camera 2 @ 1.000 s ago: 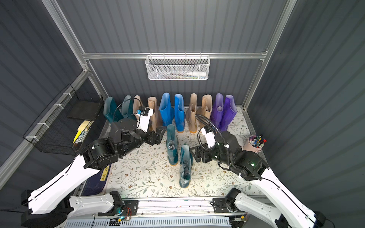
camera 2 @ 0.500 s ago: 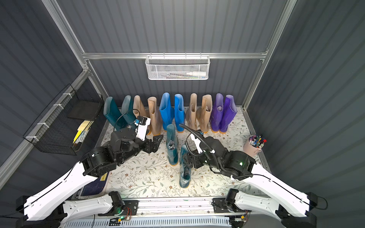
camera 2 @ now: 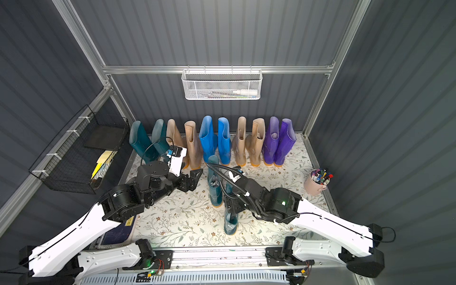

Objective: Match and arrange rain boots in pairs
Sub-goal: Pick up the rain boot at the center of the board.

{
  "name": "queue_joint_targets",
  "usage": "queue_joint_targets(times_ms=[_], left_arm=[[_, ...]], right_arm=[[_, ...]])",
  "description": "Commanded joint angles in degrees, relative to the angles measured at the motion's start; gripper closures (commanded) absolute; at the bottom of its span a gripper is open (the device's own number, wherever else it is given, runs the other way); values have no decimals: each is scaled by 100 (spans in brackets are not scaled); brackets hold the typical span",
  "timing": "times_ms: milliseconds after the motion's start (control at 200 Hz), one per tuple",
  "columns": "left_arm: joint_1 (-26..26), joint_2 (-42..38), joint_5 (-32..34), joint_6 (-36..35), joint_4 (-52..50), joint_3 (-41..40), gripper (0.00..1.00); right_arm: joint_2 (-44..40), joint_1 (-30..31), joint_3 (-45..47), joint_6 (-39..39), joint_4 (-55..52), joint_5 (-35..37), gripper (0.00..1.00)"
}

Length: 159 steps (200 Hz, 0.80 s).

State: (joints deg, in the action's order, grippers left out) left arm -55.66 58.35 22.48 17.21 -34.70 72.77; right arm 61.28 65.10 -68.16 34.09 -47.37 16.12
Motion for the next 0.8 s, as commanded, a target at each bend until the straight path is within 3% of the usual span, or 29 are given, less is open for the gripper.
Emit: queue_joint_targets(times_ms=[0, 790], left_arm=[[37, -100, 46, 94, -46, -11, 15], [33, -443, 46, 133, -160, -176, 15]], right_arm=[[129, 118, -194, 229, -258, 363, 24], [43, 389, -389, 369, -254, 593, 22]])
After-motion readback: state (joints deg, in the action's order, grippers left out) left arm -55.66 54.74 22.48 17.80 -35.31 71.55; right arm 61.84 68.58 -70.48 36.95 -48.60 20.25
